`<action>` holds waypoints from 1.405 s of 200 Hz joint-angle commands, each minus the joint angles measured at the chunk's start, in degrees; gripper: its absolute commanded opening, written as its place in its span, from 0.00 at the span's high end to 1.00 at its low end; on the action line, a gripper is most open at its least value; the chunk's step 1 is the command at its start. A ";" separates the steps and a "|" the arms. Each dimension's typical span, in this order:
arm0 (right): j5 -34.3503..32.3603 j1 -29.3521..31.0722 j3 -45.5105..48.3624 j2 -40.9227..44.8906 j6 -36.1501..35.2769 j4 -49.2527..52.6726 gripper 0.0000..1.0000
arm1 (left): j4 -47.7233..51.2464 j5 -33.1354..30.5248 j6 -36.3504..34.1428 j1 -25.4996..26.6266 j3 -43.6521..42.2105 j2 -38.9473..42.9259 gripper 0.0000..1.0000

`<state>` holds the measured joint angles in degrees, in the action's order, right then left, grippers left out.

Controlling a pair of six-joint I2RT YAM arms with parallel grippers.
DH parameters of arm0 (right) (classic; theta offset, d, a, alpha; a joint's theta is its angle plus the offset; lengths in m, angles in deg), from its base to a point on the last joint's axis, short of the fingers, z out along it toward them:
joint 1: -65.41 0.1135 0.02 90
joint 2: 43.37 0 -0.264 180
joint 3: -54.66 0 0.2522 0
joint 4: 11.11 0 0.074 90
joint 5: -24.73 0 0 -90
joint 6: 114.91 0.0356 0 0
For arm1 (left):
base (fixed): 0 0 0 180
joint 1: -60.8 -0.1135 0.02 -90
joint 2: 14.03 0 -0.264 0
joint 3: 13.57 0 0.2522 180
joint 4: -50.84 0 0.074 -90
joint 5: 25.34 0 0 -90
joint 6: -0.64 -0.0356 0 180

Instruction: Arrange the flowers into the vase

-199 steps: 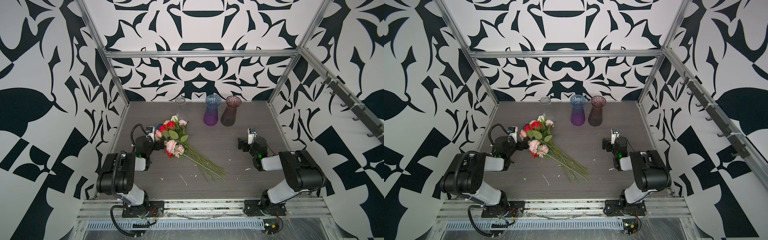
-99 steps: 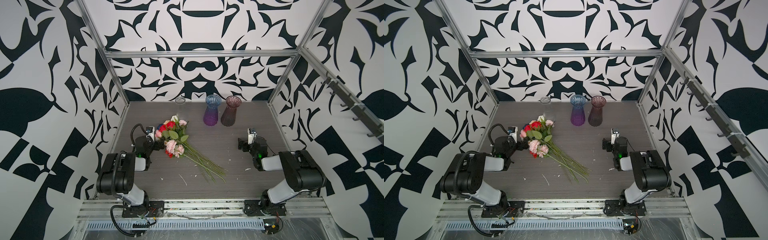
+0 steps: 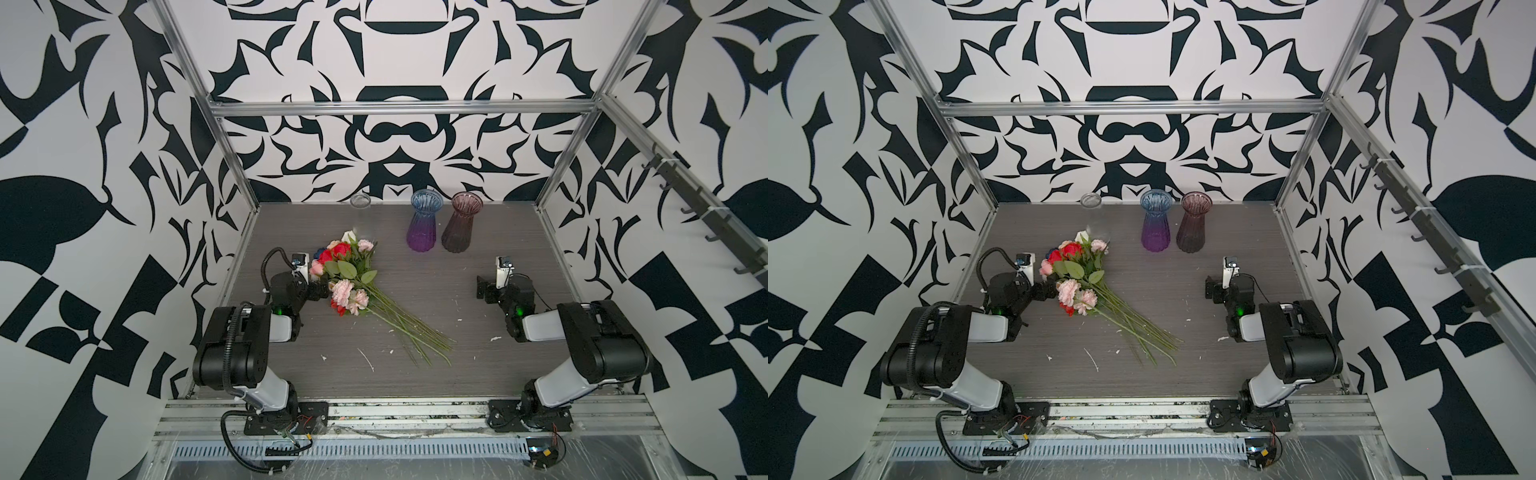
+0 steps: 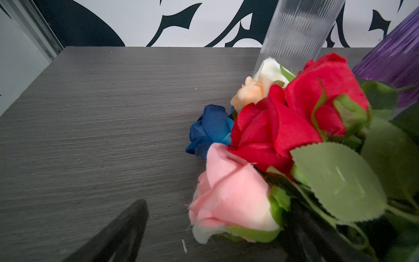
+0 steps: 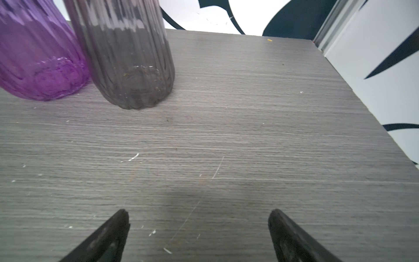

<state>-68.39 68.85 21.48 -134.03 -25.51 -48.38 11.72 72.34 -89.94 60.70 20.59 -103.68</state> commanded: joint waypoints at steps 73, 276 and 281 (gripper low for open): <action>0.32 4.03 -17.26 30.62 22.02 47.55 0.00 | 48.99 -27.66 6.71 24.14 9.49 40.32 0.01; 13.11 50.72 -32.28 13.04 22.54 73.55 0.37 | 64.20 -9.62 45.58 26.98 -2.37 62.64 0.01; 13.22 50.80 -32.70 12.45 22.55 73.69 0.37 | 64.35 -9.74 45.58 26.99 -2.58 63.36 0.01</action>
<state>-57.22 119.36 -8.39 -120.19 -0.38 22.38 77.90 61.11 -44.94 87.80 19.04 -43.15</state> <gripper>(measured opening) 0.632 0.993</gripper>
